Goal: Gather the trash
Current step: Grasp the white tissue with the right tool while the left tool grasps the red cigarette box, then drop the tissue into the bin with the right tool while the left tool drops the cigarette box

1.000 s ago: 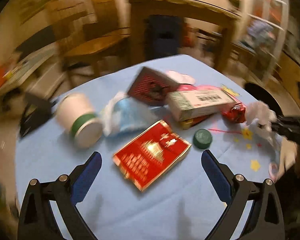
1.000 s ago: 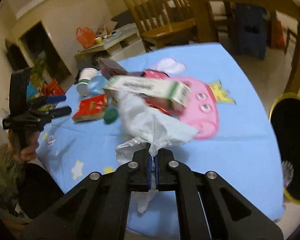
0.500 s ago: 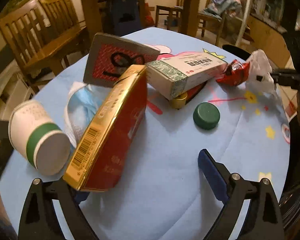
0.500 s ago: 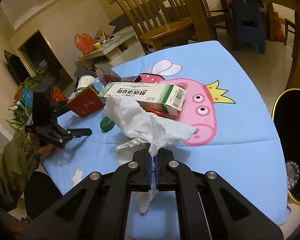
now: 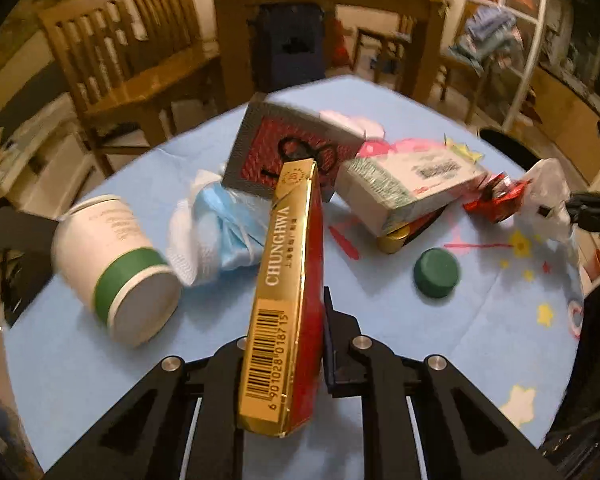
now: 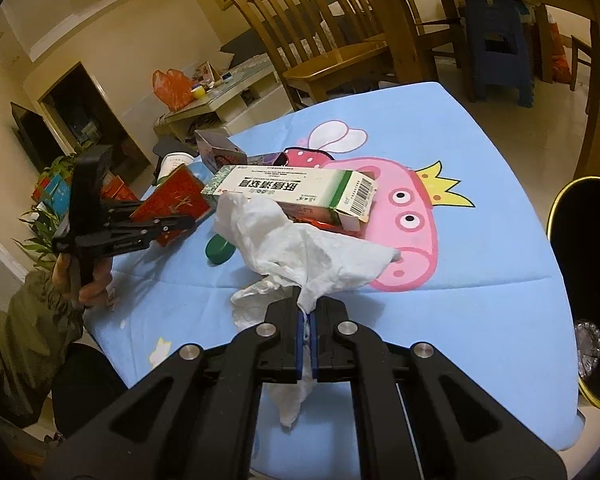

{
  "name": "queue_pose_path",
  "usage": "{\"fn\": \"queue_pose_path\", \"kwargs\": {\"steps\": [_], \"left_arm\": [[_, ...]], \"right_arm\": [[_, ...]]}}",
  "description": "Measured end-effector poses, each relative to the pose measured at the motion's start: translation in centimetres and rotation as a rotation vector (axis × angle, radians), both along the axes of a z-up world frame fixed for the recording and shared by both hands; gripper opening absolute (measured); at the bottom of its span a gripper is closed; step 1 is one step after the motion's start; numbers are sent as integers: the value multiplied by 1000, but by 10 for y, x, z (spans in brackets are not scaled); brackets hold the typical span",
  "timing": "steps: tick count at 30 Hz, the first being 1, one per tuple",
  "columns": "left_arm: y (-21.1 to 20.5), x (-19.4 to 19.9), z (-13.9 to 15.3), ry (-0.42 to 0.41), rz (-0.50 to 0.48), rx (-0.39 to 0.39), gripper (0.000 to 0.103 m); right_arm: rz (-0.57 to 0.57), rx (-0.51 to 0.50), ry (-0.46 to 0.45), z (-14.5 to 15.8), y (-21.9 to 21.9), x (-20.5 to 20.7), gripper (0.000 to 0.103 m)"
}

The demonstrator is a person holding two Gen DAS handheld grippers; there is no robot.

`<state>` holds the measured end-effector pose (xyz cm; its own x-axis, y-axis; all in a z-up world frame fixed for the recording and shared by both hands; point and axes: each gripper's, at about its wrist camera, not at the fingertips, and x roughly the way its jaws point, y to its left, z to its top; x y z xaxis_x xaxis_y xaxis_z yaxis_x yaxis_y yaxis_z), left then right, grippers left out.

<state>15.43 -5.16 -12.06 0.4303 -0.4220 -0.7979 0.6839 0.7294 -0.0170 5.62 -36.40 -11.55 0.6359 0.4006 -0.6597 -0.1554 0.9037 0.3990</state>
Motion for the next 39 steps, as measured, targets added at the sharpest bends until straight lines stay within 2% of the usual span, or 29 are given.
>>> {"fn": "queue_pose_path", "kwargs": {"steps": [2,4,10,14,16,20,24,27,29,30,31,32,33,34,39], "left_arm": [[11,-13,10,16,44,-89,13],[14,-26,19,19,64,-140,13],[-11,-78,52,-19,14,-214,13],[-56,-93,58,-19,-44,-195,13],[-80,-101,58,-15,-77,-182,13],[-134,-113,57,24,-164,-193,13],[-187,-126,58,17,-253,-171,13],[-221,-128,57,20,-295,-153,13],[-242,-128,52,30,-310,-136,13],[-251,-127,49,40,-317,-128,13],[-259,-126,45,49,-324,-120,13],[-269,-124,40,55,-333,-104,13],[-277,-123,36,59,-340,-91,13],[-286,-122,33,63,-346,-79,13],[-327,-121,22,69,-378,-43,13]], "right_arm": [[-3,7,-5,1,-1,-1,3],[-7,14,-10,2,-3,-2,3],[-45,36,-23,7,-10,-7,3],[-119,28,22,2,-27,-10,3],[-167,59,51,-1,-49,-14,3],[-286,72,-1,21,-97,-31,3],[-424,110,-37,36,-156,-47,3],[-532,68,-7,21,-188,-50,3],[-576,62,69,-2,-202,-49,4],[-584,73,121,-14,-207,-47,9],[-606,82,166,-25,-212,-45,24],[-628,84,184,-27,-216,-45,41],[-660,88,179,-27,-221,-48,73],[-696,90,155,-22,-225,-53,84],[-870,95,0,2,-239,-89,86]]}}
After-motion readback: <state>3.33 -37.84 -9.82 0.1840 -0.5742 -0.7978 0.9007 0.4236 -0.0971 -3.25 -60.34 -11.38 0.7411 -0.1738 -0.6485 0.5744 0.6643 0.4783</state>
